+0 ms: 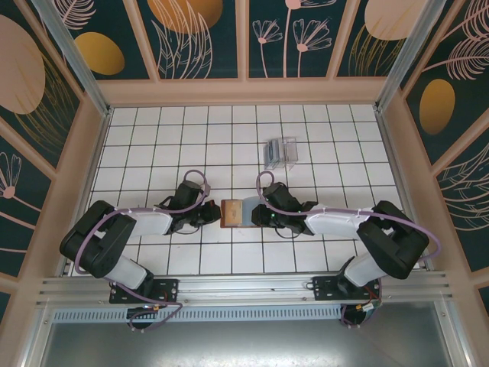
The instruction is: Put the credit cards into the card holder
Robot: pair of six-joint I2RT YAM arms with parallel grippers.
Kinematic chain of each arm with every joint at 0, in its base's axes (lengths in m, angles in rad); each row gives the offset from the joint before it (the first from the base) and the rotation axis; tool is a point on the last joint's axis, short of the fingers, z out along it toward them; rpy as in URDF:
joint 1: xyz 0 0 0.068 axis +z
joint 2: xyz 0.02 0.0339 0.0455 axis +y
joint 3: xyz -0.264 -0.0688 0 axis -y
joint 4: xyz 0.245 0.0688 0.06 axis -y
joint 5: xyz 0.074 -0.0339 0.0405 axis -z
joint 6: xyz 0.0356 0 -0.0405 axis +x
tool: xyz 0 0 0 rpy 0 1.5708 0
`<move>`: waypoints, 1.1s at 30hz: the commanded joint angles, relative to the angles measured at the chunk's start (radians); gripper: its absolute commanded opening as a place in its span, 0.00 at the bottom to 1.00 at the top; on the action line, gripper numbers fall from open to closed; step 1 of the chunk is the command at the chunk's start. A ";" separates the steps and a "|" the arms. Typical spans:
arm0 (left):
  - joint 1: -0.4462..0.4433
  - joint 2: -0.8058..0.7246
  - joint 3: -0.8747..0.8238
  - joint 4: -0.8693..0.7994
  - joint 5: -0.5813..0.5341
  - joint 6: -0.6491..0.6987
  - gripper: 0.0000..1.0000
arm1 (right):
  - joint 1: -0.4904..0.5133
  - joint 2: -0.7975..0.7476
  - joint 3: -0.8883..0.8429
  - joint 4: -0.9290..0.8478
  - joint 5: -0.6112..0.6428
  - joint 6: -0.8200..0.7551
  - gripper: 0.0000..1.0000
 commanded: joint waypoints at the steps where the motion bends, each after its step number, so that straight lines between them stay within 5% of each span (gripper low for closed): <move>1: 0.002 0.001 0.006 -0.057 -0.025 0.031 0.18 | 0.010 -0.038 0.015 0.062 -0.040 -0.035 0.19; 8: 0.003 -0.067 0.013 -0.081 -0.056 0.018 0.52 | 0.015 -0.037 0.011 0.164 -0.099 -0.051 0.27; 20: 0.020 -0.106 0.019 -0.079 0.025 -0.006 0.71 | 0.063 0.080 0.009 0.394 -0.159 -0.014 0.38; 27: 0.124 -0.215 0.048 -0.187 -0.016 0.052 0.83 | 0.076 0.117 -0.048 0.581 -0.145 0.050 0.47; 33: 0.128 -0.219 0.059 -0.202 -0.063 0.050 0.85 | 0.066 0.090 -0.040 0.525 -0.100 0.018 0.53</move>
